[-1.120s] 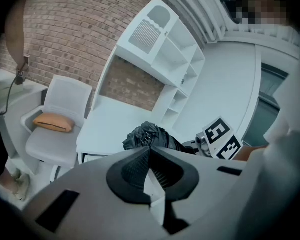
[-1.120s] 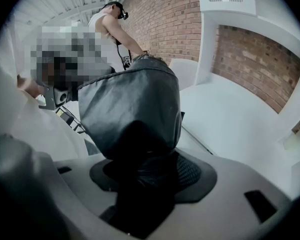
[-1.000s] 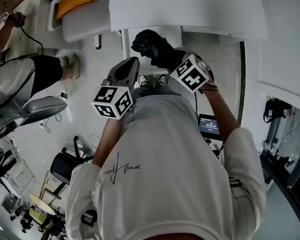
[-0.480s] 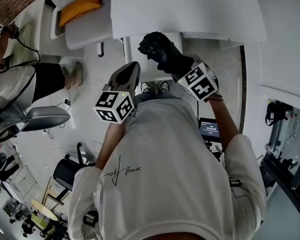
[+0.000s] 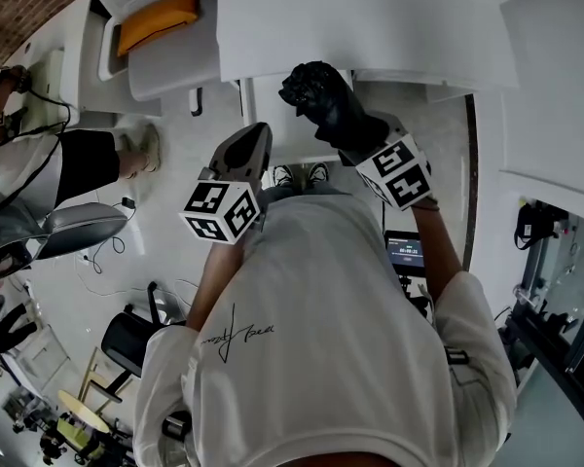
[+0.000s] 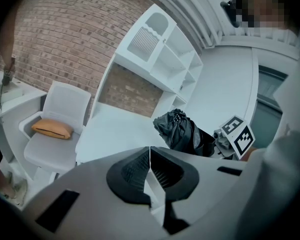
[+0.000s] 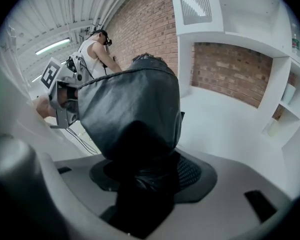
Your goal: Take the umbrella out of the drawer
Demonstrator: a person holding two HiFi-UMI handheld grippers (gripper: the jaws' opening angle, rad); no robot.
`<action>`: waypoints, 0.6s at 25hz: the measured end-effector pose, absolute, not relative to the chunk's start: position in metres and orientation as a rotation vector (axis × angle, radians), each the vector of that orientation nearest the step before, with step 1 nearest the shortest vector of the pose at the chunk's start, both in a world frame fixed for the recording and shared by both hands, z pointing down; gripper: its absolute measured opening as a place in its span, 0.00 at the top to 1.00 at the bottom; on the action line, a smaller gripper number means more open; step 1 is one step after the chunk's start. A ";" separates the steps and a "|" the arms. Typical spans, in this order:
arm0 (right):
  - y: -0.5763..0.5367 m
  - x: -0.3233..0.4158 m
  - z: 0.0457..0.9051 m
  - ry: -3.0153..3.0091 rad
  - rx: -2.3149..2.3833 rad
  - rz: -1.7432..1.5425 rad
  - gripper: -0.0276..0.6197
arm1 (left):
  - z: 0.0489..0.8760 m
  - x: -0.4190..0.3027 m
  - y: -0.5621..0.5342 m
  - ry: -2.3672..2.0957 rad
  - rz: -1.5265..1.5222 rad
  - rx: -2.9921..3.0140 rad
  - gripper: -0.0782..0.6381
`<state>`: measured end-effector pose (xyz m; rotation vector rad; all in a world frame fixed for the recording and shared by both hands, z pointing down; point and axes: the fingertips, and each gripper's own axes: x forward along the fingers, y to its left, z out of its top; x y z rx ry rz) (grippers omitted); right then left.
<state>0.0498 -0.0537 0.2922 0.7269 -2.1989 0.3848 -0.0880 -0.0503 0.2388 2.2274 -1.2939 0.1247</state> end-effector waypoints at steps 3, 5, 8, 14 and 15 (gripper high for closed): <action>-0.058 0.059 0.287 -2.212 0.757 0.394 0.58 | 0.237 -0.083 -0.055 -1.295 0.120 2.232 0.87; -0.058 0.059 0.281 -2.226 0.778 0.405 0.58 | 0.233 -0.084 -0.056 -1.294 0.112 2.238 0.87; -0.058 0.061 0.273 -2.245 0.811 0.411 0.58 | 0.230 -0.084 -0.055 -1.292 0.105 2.245 0.87; -0.059 0.064 0.256 -2.284 0.863 0.430 0.58 | 0.221 -0.085 -0.053 -1.294 0.083 2.248 0.87; -0.059 0.065 0.253 -2.292 0.872 0.429 0.58 | 0.220 -0.085 -0.053 -1.292 0.073 2.246 0.87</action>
